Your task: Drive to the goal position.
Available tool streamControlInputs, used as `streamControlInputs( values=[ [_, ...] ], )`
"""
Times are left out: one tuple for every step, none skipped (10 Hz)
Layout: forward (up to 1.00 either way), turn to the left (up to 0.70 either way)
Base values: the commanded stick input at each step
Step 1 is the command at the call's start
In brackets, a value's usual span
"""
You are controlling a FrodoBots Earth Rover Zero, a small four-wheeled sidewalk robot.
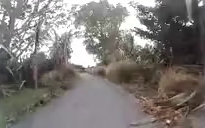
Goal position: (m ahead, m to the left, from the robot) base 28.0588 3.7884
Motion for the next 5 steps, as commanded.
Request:
streamControlInputs(
  values=[
    [1.0,0.0],
    [1.0,0.0],
    [1.0,0.0],
    [1.0,0.0],
    [1.0,0.0]
  ],
)
